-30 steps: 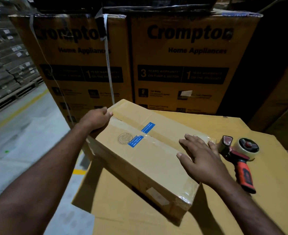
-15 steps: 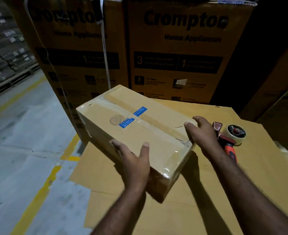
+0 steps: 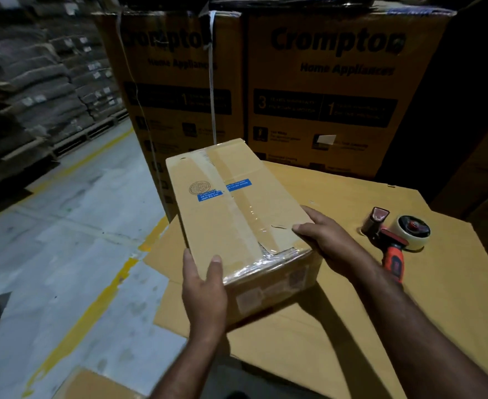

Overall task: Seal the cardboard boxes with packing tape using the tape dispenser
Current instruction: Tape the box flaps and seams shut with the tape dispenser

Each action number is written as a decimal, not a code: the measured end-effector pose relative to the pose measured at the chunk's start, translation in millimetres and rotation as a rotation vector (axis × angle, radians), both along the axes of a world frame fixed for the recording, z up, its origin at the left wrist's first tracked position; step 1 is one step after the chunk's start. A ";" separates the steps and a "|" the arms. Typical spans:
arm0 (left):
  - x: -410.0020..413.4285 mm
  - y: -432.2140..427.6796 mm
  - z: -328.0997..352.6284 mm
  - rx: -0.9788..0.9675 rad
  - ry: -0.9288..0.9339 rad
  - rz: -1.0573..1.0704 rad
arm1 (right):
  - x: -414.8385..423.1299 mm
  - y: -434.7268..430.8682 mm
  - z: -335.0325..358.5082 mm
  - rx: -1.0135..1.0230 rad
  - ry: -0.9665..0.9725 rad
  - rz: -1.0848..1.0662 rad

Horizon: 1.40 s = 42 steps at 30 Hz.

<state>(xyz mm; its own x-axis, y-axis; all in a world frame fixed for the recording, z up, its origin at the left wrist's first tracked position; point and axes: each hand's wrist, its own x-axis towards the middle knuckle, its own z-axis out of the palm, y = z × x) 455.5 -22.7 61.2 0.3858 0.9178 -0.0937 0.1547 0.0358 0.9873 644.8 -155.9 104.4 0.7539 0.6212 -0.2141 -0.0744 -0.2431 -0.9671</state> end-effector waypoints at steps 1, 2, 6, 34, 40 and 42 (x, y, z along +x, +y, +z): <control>-2.1 3.0 3.3 -0.004 -0.016 0.025 | -4.5 -3.1 1.3 0.017 -0.016 0.019; -4.1 5.1 8.1 -0.011 -0.034 0.030 | -9.4 -6.4 4.1 0.042 -0.031 0.032; -13.8 -1.6 40.7 -0.008 -0.153 -0.004 | -21.9 -27.0 21.9 0.077 -0.106 0.008; 155.8 -293.2 147.8 -0.098 -0.490 -1.508 | -141.1 -386.2 106.1 0.172 -0.494 -1.303; 203.7 -379.8 140.5 -0.075 -0.386 -1.660 | -127.0 -462.8 83.1 0.274 -0.379 -1.406; 227.4 -412.0 135.8 -0.075 -0.314 -1.716 | -112.7 -494.2 70.4 0.362 -0.298 -1.466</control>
<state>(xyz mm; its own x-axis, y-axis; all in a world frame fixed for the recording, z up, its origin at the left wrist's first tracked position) 682.9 -434.7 197.0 0.8418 -0.5188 0.1492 -0.1176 0.0934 0.9887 532.1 -650.1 174.8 0.7160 -0.6967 0.0444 0.1699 0.1122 -0.9791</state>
